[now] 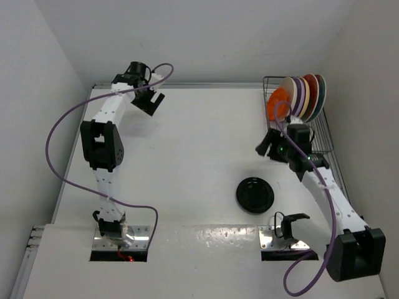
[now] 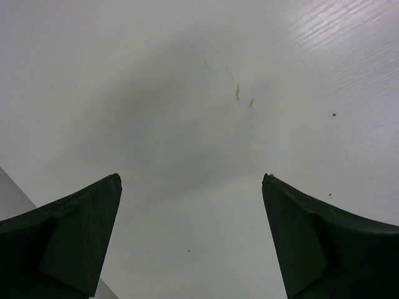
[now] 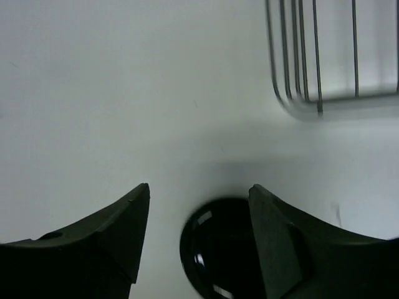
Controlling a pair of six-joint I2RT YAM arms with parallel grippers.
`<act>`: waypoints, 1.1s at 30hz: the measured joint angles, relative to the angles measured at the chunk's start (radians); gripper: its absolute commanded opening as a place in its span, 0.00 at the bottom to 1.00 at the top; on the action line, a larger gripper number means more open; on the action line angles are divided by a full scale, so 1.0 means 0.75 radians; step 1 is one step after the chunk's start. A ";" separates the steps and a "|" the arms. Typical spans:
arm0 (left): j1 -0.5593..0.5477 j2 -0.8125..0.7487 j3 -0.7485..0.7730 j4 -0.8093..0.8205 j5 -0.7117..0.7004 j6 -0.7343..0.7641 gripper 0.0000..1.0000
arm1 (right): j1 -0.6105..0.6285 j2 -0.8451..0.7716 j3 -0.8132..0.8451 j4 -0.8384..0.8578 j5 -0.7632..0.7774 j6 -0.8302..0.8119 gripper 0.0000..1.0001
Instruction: Load the plates into the dish rack
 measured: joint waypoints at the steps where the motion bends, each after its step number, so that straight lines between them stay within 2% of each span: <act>1: -0.010 0.000 0.000 0.002 0.005 -0.002 1.00 | 0.001 -0.020 -0.068 -0.065 -0.001 0.053 0.61; 2: -0.020 0.001 -0.001 -0.001 0.011 -0.007 1.00 | 0.002 -0.041 -0.123 -0.129 0.002 0.098 0.61; 4: -0.045 0.000 -0.009 0.008 0.053 -0.022 0.95 | 0.004 -0.092 -0.211 -0.226 0.018 0.194 0.68; 6: -0.070 -0.009 -0.061 0.027 0.125 -0.031 0.87 | 0.004 -0.138 -0.269 -0.320 0.073 0.280 0.73; 10: -0.126 -0.036 -0.311 0.005 0.305 -0.016 0.80 | 0.004 -0.140 -0.334 -0.395 0.154 0.370 0.84; 14: -0.176 -0.041 -0.576 -0.038 0.410 -0.005 0.79 | 0.004 -0.091 -0.402 -0.401 0.179 0.418 0.86; 19: -0.187 -0.136 -0.686 -0.054 0.476 -0.009 0.79 | 0.004 -0.008 -0.501 -0.394 0.172 0.448 0.86; 22: -0.187 -0.158 -0.694 -0.031 0.489 -0.017 0.79 | 0.004 0.004 -0.531 -0.387 0.165 0.448 0.71; 23: -0.188 -0.161 -0.694 -0.023 0.491 -0.020 0.79 | 0.004 0.004 -0.536 -0.385 0.165 0.445 0.61; 25: -0.188 -0.161 -0.695 -0.014 0.501 -0.025 0.79 | 0.003 -0.007 -0.555 -0.363 0.153 0.438 0.53; 26: -0.188 -0.161 -0.695 -0.011 0.504 -0.025 0.79 | 0.002 -0.009 -0.567 -0.337 0.133 0.430 0.45; 32: -0.188 -0.161 -0.695 -0.003 0.511 -0.026 0.79 | 0.029 0.012 -0.666 0.045 -0.116 0.368 0.24; 33: -0.188 -0.161 -0.695 -0.002 0.510 -0.026 0.79 | 0.043 0.031 -0.675 0.101 -0.149 0.356 0.12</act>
